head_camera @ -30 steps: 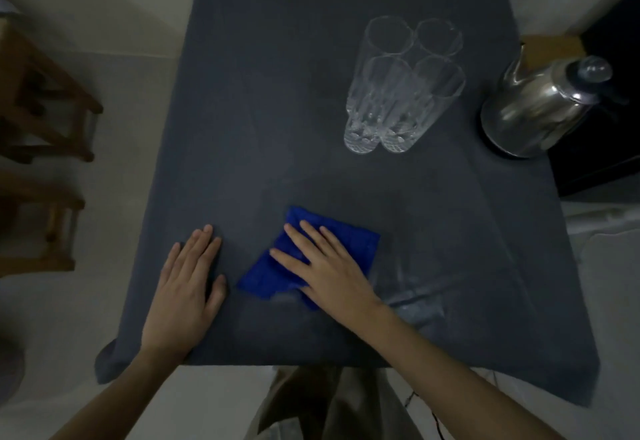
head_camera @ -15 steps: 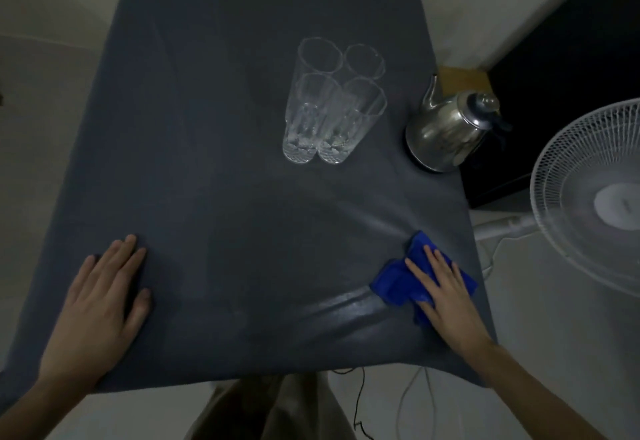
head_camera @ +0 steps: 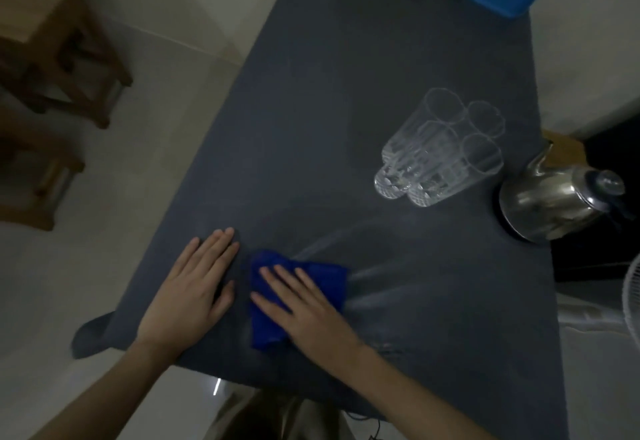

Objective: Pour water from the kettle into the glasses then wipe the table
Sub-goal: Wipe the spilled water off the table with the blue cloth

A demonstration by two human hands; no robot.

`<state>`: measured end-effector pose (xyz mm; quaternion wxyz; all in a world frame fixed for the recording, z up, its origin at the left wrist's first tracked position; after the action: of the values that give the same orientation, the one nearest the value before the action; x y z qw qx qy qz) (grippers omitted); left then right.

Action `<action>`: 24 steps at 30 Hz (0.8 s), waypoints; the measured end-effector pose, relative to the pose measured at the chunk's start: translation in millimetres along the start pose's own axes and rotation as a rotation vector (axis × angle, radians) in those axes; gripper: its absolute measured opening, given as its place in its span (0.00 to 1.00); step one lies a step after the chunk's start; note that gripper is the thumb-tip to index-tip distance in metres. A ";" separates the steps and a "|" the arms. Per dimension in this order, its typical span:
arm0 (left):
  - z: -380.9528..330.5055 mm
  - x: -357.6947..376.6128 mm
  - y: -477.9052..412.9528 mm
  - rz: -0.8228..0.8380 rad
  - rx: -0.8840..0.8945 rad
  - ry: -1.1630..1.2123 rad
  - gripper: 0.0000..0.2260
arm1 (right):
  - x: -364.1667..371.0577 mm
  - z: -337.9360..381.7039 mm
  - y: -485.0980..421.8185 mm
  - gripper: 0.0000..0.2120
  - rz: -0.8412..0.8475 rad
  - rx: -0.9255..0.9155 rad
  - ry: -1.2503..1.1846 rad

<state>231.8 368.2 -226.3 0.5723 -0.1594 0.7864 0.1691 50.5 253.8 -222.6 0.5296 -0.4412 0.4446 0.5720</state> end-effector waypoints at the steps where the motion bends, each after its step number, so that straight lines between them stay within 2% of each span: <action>1: 0.6 0.1 0.2 0.003 0.005 -0.002 0.26 | 2.3 6.9 -16.7 0.27 0.012 -0.023 -0.009; 5: 0.9 -0.5 1.1 0.008 -0.003 -0.005 0.26 | -1.7 -4.3 -25.7 0.24 0.002 -0.016 -0.006; 8: -0.6 -0.6 0.5 0.001 -0.012 0.006 0.25 | -13.8 -43.7 18.2 0.29 0.011 0.073 0.028; 10: -1.7 0.7 -0.1 -0.005 -0.007 0.011 0.25 | -24.0 -75.0 65.4 0.32 0.016 0.227 0.016; 14: -0.4 3.3 -0.7 0.002 -0.007 0.022 0.26 | -37.0 -117.1 188.0 0.26 0.040 0.596 -0.054; 17: 0.9 4.8 -1.2 0.001 -0.008 0.033 0.26 | -38.6 -129.8 256.5 0.27 -0.038 0.892 -0.090; 19: 0.3 5.1 -1.3 -0.006 -0.004 0.037 0.27 | -34.9 -132.4 271.3 0.32 -0.120 1.047 -0.093; 21: -0.2 5.1 -1.1 -0.017 0.001 0.041 0.26 | -28.2 -131.4 263.9 0.31 -0.223 1.157 -0.110; 24: -1.4 4.0 -0.7 -0.027 -0.002 0.053 0.25 | -23.2 -129.7 225.0 0.28 -0.351 1.208 -0.105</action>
<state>229.7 366.7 -229.7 0.5531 -0.1750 0.7991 0.1580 -168.5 112.5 -218.6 0.7924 -0.1022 0.5835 0.1455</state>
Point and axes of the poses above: each hand's wrist, its own y-axis away from the middle knuckle, its own x-axis out of the palm, z = x × y, the point moved 2 cm from there along -y, towards the middle knuckle, and after that the axes turned 8 degrees about -x, right-handed, at the moved point
